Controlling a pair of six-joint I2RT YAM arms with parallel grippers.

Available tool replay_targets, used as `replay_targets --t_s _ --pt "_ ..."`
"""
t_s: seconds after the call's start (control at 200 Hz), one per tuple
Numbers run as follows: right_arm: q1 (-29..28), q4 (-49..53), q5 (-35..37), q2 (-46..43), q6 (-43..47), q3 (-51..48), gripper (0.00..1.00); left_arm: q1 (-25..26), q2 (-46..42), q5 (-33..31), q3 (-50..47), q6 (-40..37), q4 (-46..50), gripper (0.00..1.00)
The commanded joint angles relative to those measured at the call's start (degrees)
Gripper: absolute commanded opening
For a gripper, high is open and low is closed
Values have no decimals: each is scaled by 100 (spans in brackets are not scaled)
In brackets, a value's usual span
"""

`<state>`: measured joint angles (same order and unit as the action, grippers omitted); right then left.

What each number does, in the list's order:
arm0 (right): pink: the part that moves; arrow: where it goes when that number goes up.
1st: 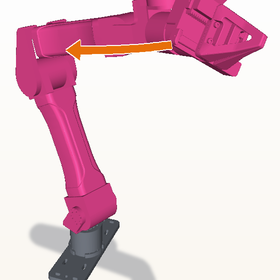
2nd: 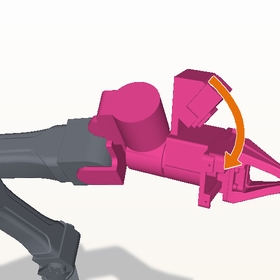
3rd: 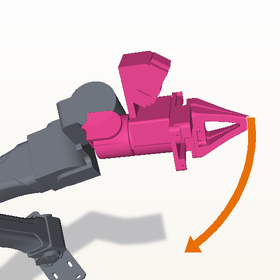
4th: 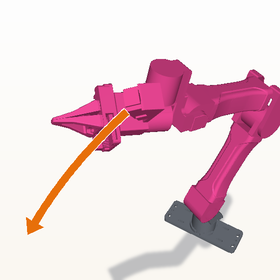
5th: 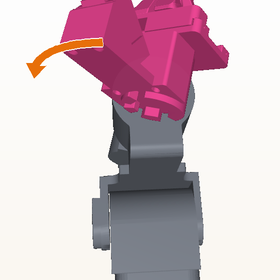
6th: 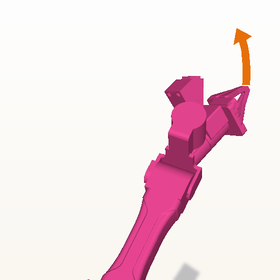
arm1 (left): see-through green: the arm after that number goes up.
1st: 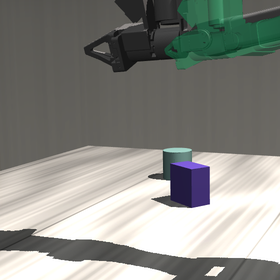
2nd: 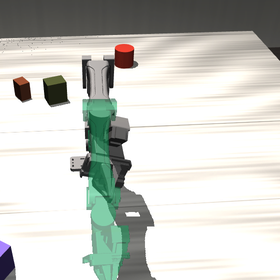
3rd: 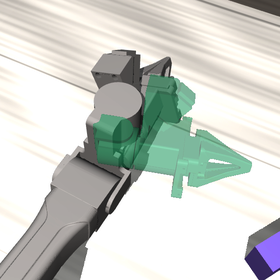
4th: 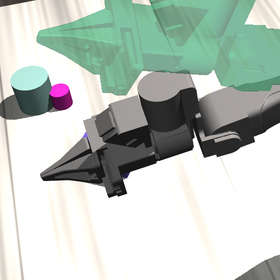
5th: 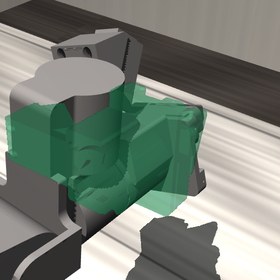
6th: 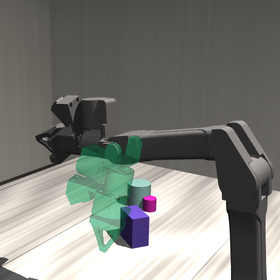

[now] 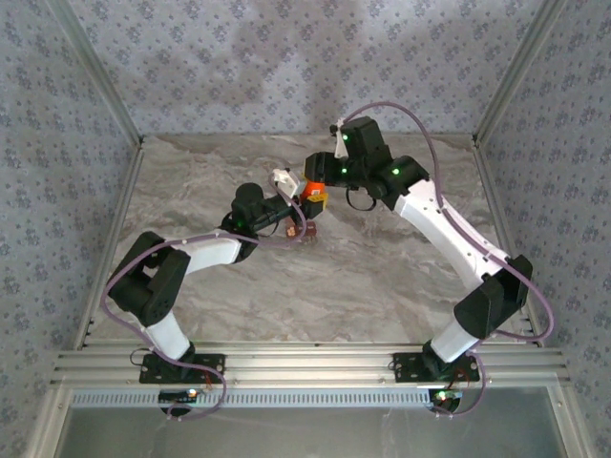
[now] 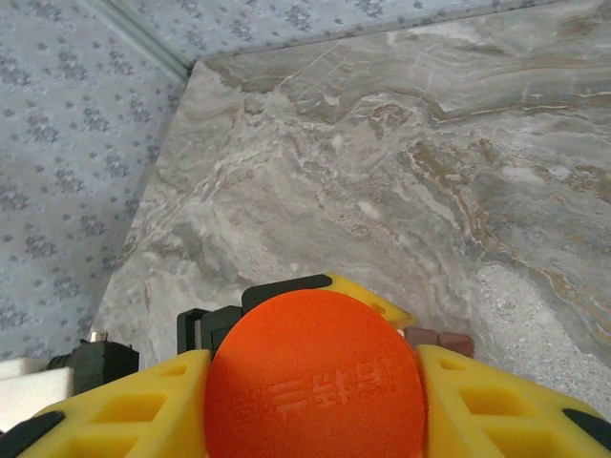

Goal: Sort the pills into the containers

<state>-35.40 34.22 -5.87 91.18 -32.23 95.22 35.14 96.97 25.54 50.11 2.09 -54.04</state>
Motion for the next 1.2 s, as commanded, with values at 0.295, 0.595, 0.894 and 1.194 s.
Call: replay_targets --t_s 0.295,0.595,0.894,1.194 --pt "-114 216 -31 -424 -433 -178 76 126 -160 39 194 -131 -520 0" --pt "1402 -770 -1752 -1606 708 -1103 81 -27 -325 987 488 377 53 0" --pt "2179 -784 -4823 -860 2607 -850 84 -349 -173 2253 904 1513 -225 0" --pt "2072 -1419 -5366 -538 2350 -788 85 -407 74 2602 1162 2218 -605 0"
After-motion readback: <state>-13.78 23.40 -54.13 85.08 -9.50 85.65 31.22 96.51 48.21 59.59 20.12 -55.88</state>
